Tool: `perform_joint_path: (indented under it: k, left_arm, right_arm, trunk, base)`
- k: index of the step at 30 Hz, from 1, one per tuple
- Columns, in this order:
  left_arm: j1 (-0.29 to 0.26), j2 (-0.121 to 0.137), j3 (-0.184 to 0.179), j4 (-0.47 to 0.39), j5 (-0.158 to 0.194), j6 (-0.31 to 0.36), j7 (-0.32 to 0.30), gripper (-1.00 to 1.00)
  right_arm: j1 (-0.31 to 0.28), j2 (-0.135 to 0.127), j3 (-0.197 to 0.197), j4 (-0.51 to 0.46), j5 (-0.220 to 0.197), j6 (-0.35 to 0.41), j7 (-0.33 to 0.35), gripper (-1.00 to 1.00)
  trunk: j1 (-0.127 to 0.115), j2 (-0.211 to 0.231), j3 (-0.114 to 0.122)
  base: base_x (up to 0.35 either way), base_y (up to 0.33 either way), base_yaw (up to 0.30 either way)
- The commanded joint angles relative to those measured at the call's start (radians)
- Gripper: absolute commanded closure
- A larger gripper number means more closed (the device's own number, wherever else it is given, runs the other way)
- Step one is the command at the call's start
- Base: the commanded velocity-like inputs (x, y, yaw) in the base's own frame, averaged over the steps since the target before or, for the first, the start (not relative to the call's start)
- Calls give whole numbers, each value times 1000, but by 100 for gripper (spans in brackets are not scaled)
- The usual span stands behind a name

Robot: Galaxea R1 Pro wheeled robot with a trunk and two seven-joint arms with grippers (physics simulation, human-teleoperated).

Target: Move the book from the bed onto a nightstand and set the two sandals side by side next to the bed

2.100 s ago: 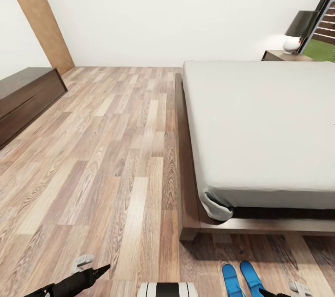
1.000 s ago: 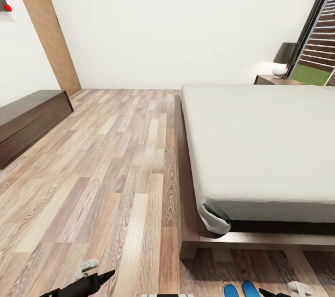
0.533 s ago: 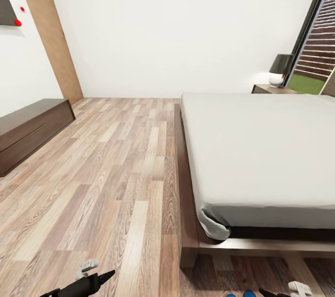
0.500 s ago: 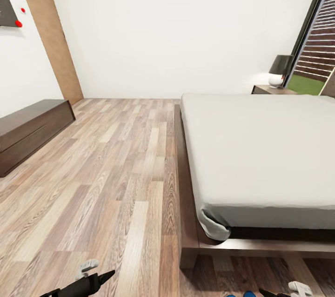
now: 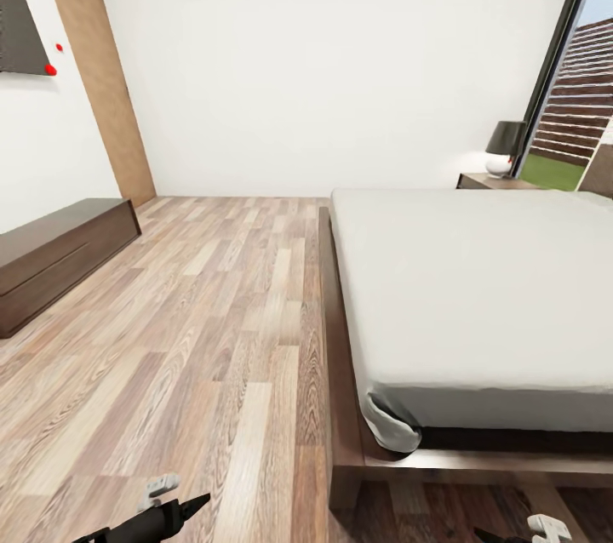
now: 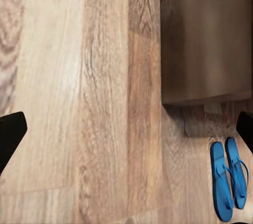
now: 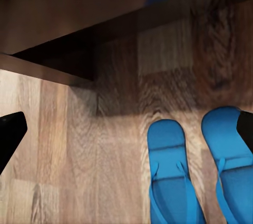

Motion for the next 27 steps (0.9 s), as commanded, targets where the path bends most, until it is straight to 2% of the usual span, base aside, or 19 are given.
perform_joint_path:
  k: [1, 3, 23, 27]
  left_arm:
    - [0, 0, 3, 0, 6, 10, -4, -100]
    - [0, 0, 3, 0, 6, 10, -4, -100]
    - [0, -2, 2, 0, 5, 9, -2, -100]
    - [0, -20, 3, 1, 3, 8, -1, -100]
  right_arm:
    - [0, 0, -6, 1, 4, 1, 4, -100]
    - [0, 0, -6, 1, 4, 1, 4, -100]
    - [0, 0, -6, 1, 4, 1, 4, -100]
    - [0, 0, -4, 1, 4, 1, 4, -100]
  trunk:
    - [-1, 0, 3]
    - [-2, 0, 11]
    - [-78, 140, 73]
    - [-94, 168, 86]
  base:
    - [0, 0, 0]
    - [0, 0, 0]
    - [0, 0, 0]
    - [0, 0, 0]
